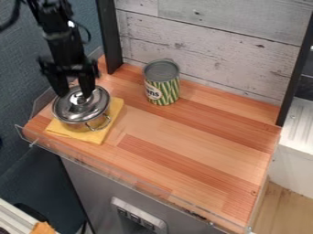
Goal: Put the silver lid on top of the silver pot
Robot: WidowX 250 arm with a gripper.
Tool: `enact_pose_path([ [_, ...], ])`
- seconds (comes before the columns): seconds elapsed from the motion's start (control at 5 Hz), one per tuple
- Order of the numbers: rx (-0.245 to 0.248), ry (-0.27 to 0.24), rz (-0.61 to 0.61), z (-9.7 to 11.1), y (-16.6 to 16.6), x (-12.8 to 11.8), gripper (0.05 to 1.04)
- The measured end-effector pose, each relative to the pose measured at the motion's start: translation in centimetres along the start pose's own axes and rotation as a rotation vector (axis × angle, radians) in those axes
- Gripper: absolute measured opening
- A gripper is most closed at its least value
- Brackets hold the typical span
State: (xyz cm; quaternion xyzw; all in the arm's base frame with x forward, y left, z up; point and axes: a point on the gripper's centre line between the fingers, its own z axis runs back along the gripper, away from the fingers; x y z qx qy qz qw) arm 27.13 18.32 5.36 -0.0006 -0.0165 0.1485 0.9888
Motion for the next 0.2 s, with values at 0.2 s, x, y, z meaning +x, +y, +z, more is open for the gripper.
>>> enact_pose_path([
  [0.2, 0.006, -0.020, -0.050, 1.20, -0.66, -0.05, 1.016],
])
